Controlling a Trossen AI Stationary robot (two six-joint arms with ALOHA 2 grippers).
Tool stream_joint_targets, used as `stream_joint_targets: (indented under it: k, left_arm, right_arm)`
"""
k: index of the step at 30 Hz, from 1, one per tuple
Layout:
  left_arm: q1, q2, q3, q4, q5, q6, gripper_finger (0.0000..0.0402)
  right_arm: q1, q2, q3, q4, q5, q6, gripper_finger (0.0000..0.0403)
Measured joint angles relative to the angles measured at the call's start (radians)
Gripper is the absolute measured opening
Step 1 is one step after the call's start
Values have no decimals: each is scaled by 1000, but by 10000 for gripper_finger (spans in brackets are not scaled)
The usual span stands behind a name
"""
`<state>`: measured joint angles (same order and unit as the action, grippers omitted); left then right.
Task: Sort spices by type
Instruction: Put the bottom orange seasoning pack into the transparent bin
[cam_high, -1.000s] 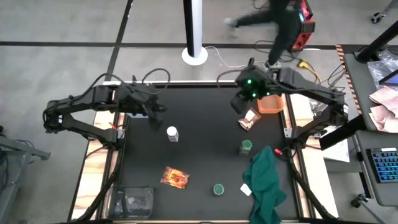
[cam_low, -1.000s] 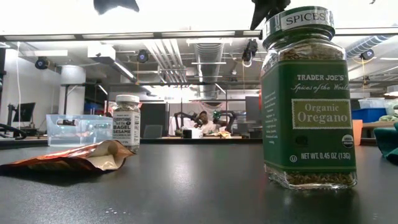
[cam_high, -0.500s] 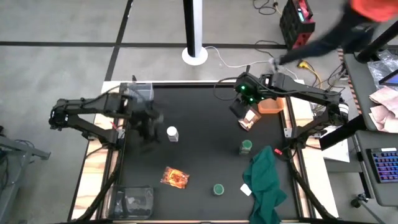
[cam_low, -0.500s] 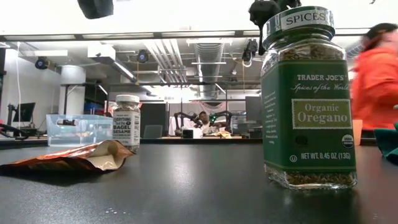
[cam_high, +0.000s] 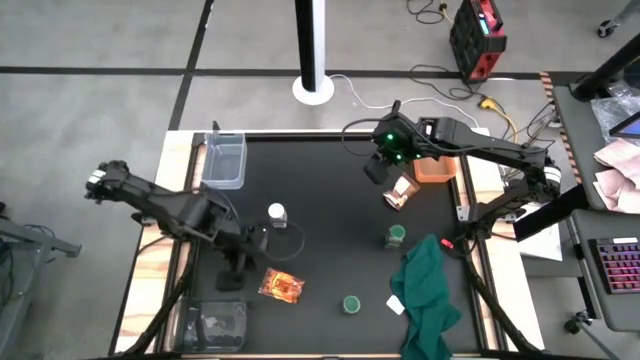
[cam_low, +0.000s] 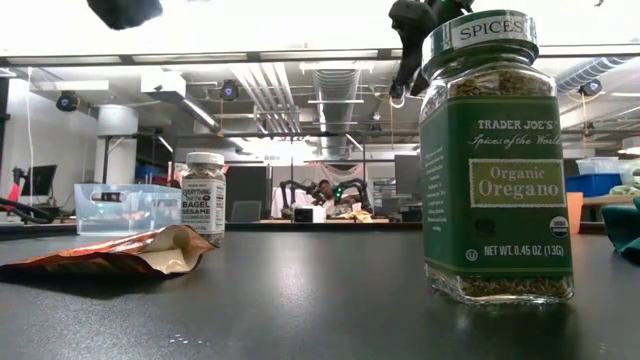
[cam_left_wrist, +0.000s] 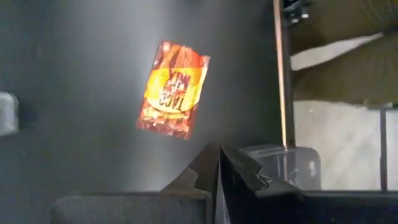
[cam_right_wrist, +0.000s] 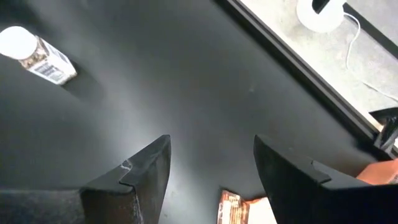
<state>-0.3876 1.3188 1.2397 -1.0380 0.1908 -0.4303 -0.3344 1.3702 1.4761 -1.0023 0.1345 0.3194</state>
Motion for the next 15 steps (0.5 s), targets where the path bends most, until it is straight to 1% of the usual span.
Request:
stream_joint_targets:
  k: [3,8,12,15]
  left_arm:
    - [-14,-35,-109,82,-4,-112,0]
    - [-38,-63,-249,149,-95,-316,0]
    - [-37,-57,-322,238,-92,-439,0]
    - [-37,-41,-347,304,-92,-545,0]
  right_arm:
    - [0,0,0,-2,0,-5,221]
    - [0,-1,0,-2,1,-9,220]
    - [-1,-1,0,-2,25,-20,225]
    - [-12,-1,0,-1,25,-24,228]
